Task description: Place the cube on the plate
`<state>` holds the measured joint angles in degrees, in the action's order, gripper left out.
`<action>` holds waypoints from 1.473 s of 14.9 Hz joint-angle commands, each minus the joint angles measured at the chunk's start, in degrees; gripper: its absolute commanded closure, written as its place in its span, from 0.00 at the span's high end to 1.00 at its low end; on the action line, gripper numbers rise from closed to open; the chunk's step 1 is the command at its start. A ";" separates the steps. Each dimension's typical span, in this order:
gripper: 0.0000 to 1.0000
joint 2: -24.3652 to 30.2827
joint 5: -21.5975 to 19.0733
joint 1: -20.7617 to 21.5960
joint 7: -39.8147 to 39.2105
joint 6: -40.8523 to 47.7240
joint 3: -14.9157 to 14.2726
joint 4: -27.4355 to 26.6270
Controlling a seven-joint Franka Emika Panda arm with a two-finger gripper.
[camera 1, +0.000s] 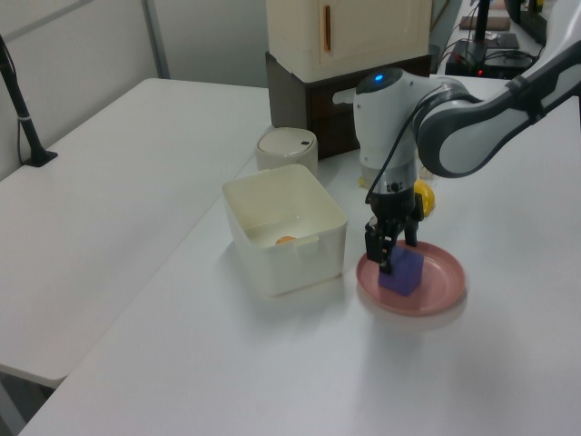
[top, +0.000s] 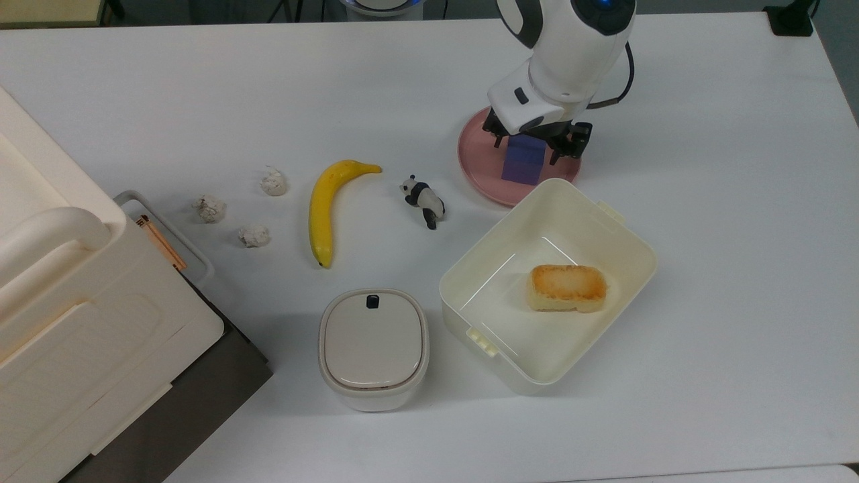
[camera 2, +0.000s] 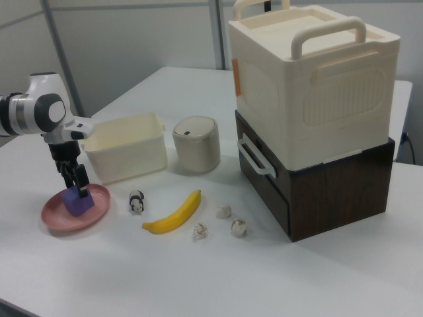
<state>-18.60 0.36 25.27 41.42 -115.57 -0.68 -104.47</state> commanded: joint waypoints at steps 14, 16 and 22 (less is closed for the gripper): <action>1.00 15.88 2.01 -21.99 -31.56 11.68 -1.78 4.26; 1.00 15.70 1.84 -26.22 -33.24 13.70 -1.70 6.64; 1.00 15.44 1.31 -28.35 -36.24 14.06 -1.61 6.91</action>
<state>-3.39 2.05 -3.00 5.77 -103.36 -2.88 -97.87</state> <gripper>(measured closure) 0.000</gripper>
